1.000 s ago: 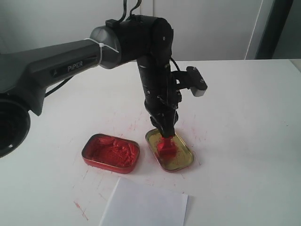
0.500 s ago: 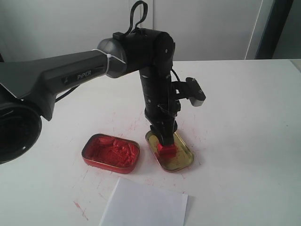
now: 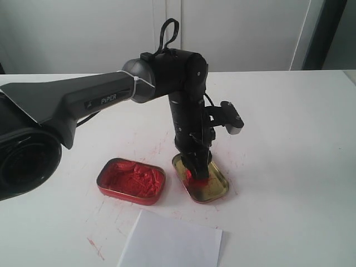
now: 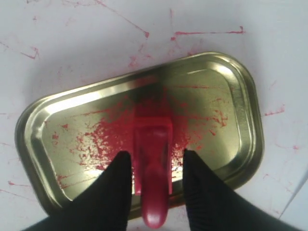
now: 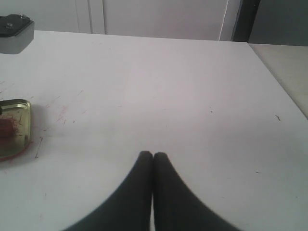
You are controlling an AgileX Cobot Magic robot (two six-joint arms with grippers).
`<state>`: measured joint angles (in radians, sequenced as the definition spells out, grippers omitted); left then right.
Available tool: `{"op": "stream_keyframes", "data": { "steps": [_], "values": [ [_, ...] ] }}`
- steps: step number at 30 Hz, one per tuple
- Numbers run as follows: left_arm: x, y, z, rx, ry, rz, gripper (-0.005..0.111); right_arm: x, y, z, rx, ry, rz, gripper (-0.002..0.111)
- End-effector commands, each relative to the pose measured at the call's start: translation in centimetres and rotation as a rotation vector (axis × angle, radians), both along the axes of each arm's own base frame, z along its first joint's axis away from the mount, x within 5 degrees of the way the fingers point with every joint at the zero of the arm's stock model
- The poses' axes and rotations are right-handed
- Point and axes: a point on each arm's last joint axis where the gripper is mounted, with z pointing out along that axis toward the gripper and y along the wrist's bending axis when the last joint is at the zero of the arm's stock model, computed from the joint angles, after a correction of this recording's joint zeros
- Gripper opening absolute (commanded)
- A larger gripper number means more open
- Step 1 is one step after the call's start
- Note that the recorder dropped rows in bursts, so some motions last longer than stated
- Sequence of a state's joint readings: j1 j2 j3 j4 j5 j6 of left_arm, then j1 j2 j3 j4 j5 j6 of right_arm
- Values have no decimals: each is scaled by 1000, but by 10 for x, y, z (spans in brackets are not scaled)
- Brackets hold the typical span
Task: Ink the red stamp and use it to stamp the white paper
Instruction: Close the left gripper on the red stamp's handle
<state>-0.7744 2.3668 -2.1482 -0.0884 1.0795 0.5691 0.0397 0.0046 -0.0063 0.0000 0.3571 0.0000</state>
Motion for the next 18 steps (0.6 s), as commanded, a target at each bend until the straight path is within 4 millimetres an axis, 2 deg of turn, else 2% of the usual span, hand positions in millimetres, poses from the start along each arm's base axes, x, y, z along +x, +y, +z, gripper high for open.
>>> {"op": "stream_keyframes", "data": {
  "steps": [1,4,5,6,13,18],
  "values": [
    [-4,-3,4,-16,11,-7,28,0,0,-1,-6,-12,0,0],
    [-3,-3,4,-20,6,-6,12,0,0,-1,-6,-12,0,0],
    [-3,-3,4,-20,6,-6,3,0,0,-1,-6,-12,0,0],
    [-3,-3,4,-22,5,-6,0,0,0,-1,-6,-12,0,0],
    [-2,-4,5,-30,-5,-4,0,0,0,-1,-6,-12,0,0],
    [-3,-3,18,-49,-30,-4,0,0,0,-1,-6,-12,0,0]
  ]
}}
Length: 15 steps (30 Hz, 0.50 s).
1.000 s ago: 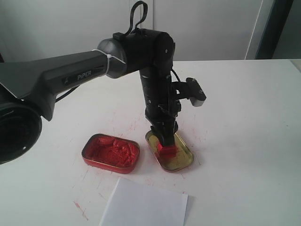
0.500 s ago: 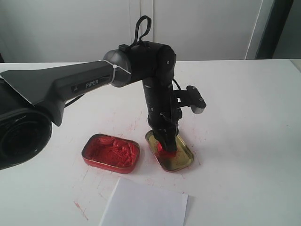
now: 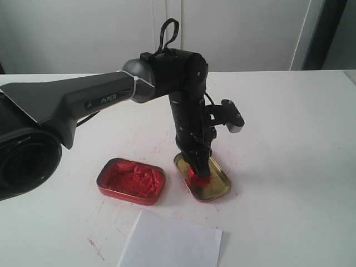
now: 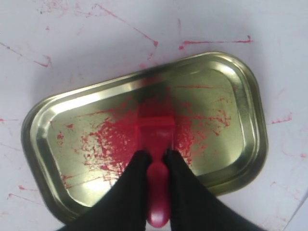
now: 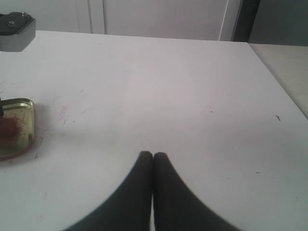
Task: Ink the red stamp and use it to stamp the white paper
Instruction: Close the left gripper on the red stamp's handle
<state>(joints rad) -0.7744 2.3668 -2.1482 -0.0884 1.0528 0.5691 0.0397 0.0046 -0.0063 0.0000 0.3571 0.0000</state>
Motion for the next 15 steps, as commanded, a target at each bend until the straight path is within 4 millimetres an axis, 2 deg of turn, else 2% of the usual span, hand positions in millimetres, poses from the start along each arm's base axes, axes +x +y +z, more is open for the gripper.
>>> {"op": "stream_keyframes", "data": {
  "steps": [1,8,15],
  "values": [
    [-5,-1,22,-38,-18,-9,0,0,0,-1,-6,-12,0,0],
    [-8,2,42,-70,-51,-8,0,0,0,-1,-6,-12,0,0],
    [-8,2,42,-67,-48,-9,0,0,0,-1,-6,-12,0,0]
  ]
}}
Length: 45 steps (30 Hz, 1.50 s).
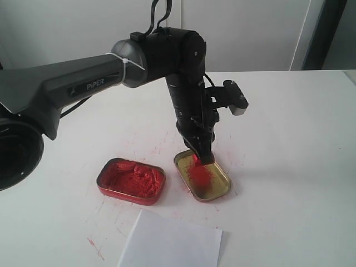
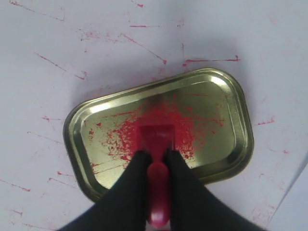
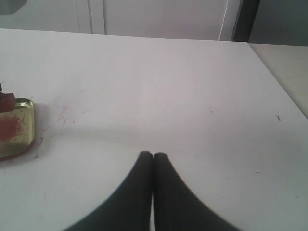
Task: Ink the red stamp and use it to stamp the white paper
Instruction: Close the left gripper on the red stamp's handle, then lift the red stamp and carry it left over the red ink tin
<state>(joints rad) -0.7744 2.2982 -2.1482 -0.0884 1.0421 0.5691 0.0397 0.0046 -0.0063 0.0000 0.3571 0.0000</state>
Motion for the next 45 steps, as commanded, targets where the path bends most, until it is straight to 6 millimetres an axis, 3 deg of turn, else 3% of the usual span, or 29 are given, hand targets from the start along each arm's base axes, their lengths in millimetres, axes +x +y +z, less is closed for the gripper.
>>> {"op": "stream_keyframes", "data": {
  "steps": [1,7,13,25,34,45],
  "values": [
    [-5,-1,8,-10,10,-11,0,0,0,-1,-6,-12,0,0],
    [-8,2,10,21,25,-48,0,0,0,-1,-6,-12,0,0],
    [-8,17,26,92,2,-82,0,0,0,-1,-6,-12,0,0],
    [18,75,63,38,1,9,0,0,0,-1,-6,-12,0,0],
    [-1,96,74,33,23,-87,0,0,0,-1,-6,-12,0,0],
    [-24,131,60,67,75,-153,0,0,0,-1,21,-11,-5,0]
  ]
}}
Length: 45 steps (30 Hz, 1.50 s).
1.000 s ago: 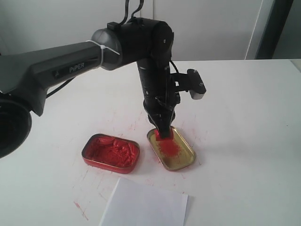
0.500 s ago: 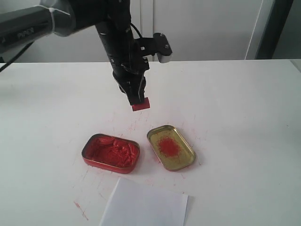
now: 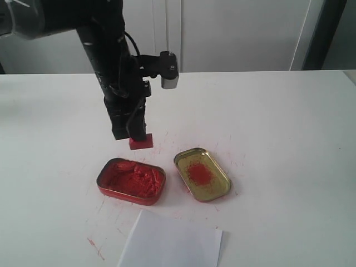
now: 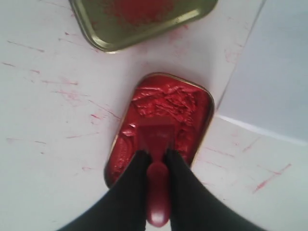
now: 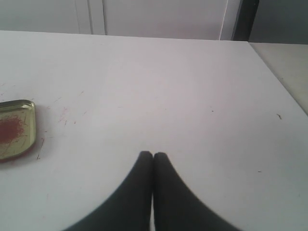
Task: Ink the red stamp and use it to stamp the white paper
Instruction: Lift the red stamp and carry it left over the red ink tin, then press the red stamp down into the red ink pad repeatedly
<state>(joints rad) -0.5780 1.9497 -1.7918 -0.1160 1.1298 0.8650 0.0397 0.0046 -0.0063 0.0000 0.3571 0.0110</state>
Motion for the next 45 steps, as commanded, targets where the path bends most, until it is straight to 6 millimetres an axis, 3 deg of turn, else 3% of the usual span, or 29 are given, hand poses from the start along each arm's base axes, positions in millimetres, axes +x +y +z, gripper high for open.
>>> {"op": "stream_keyframes", "data": {
  "steps": [1,13,21,32,45],
  "values": [
    [-15,15,-2,9,60,-66,0,0,0,-1,10,-12,-2,0],
    [-17,21,-48,-31,-44,-192,0,0,0,-1,10,-12,-2,0],
    [-11,22,-53,-119,-36,-144,0,0,0,-1,10,-12,-2,0],
    [-4,25,-84,-81,64,-170,0,0,0,-1,10,-12,-2,0],
    [1,31,-87,-6,1,-199,0,0,0,-1,10,-12,-2,0]
  ]
}}
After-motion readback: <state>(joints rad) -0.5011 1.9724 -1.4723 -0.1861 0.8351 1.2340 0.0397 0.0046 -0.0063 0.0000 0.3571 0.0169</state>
